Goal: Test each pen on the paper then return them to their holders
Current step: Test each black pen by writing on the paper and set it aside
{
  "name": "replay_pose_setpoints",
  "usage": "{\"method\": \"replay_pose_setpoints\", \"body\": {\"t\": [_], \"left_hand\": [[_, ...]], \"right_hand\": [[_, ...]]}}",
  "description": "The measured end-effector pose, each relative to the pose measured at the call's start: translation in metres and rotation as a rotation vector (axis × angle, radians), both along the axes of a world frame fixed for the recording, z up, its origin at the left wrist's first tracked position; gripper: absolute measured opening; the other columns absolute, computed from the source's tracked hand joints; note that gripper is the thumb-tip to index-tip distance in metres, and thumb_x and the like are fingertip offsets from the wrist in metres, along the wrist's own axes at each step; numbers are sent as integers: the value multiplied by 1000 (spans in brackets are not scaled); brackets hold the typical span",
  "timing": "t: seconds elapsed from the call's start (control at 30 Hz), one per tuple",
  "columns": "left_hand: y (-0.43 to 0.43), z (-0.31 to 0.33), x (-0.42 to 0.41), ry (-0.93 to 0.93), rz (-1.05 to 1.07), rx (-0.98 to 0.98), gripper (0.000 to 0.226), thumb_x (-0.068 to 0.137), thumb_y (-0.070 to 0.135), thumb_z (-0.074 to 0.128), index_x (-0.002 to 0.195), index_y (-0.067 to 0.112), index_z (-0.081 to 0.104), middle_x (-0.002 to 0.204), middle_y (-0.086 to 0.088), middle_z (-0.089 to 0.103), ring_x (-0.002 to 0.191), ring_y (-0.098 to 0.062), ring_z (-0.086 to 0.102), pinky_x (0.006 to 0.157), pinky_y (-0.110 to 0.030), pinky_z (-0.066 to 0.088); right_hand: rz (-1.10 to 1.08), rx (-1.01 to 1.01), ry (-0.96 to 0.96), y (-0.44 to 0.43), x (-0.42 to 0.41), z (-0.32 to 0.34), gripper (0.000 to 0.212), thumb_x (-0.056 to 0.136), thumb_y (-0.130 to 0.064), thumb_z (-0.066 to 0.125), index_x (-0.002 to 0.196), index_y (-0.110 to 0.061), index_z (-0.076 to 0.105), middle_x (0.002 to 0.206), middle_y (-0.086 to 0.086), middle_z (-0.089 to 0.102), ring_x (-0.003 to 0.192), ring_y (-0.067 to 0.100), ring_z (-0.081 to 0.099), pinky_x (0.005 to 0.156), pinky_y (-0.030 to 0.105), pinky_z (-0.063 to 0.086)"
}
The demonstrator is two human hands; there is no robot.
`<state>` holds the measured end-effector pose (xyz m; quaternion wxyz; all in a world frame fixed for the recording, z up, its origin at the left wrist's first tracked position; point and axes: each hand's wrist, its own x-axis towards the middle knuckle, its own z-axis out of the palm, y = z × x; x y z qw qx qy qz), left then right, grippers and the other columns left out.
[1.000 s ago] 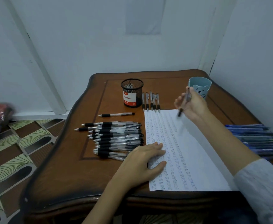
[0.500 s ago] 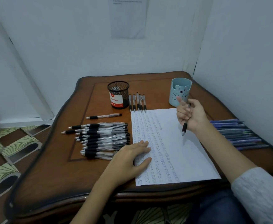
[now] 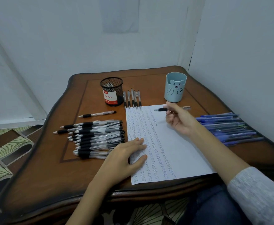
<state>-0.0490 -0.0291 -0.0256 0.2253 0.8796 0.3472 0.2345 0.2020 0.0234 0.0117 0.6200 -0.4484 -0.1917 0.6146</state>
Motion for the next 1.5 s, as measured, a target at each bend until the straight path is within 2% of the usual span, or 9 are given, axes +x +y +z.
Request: {"method": "replay_pose_setpoints", "body": {"t": [0.07, 0.17, 0.23, 0.3, 0.4, 0.5, 0.7, 1.13, 1.5], "left_hand": [[0, 0, 0, -4, 1, 2, 54, 86, 57, 45, 129, 29, 59, 141, 19, 46, 131, 15, 31, 110, -15, 28], [0, -1, 0, -5, 1, 8, 53, 86, 57, 46, 129, 28, 59, 141, 19, 46, 131, 14, 31, 110, -16, 29], [0, 0, 0, -5, 0, 9, 54, 85, 57, 45, 129, 28, 59, 141, 19, 46, 131, 15, 31, 109, -11, 26], [0, 0, 0, -6, -3, 9, 54, 86, 57, 45, 129, 28, 59, 141, 18, 46, 131, 15, 30, 108, -8, 23], [0, 0, 0, -3, -7, 14, 53, 86, 56, 46, 129, 27, 59, 140, 17, 47, 131, 16, 30, 107, -5, 21], [0, 0, 0, -6, -2, 21, 53, 87, 56, 46, 129, 27, 60, 140, 17, 47, 131, 15, 30, 106, -4, 20], [-1, -1, 1, 5, 4, 40, 54, 87, 57, 43, 130, 28, 58, 142, 18, 45, 133, 14, 28, 110, -16, 26], [-3, -2, 1, -15, 5, 65, 51, 90, 53, 45, 130, 26, 58, 142, 16, 46, 134, 11, 30, 111, -29, 35], [-2, -3, 1, -7, 5, 75, 51, 90, 53, 44, 131, 26, 58, 142, 15, 45, 134, 12, 29, 111, -25, 32]], "right_hand": [[-21, -9, -181, 1, -2, -4, 25, 86, -24, 71, 72, -12, 54, 53, -1, 48, 38, 5, 36, 35, 14, 29], [-86, 16, -424, 1, -9, -5, 30, 93, -35, 61, 77, -13, 50, 50, 1, 52, 34, 7, 39, 32, 16, 26], [-100, 65, -481, 1, -13, -5, 30, 97, -33, 56, 81, -7, 59, 53, 7, 57, 36, 9, 46, 36, 17, 36], [-89, 113, -546, 0, -16, -5, 33, 93, -31, 62, 80, -1, 66, 54, 9, 60, 38, 10, 50, 39, 19, 42], [-103, 113, -685, 0, -17, -10, 37, 81, -31, 77, 65, -2, 60, 51, 8, 60, 35, 12, 48, 35, 20, 38], [-158, 93, -813, -1, -20, -15, 42, 86, -33, 72, 61, -8, 50, 49, 9, 59, 31, 13, 43, 32, 18, 30], [-213, 148, -869, 2, -18, -23, 35, 90, -5, 60, 60, -6, 42, 50, 9, 48, 35, 13, 50, 31, 19, 30], [-149, 196, -915, 1, -19, -24, 34, 89, -3, 61, 60, -5, 45, 47, 9, 52, 36, 14, 55, 32, 18, 35], [-141, 178, -904, 1, -19, -22, 29, 88, 1, 59, 62, -2, 46, 53, 13, 52, 35, 13, 53, 32, 18, 33]]}}
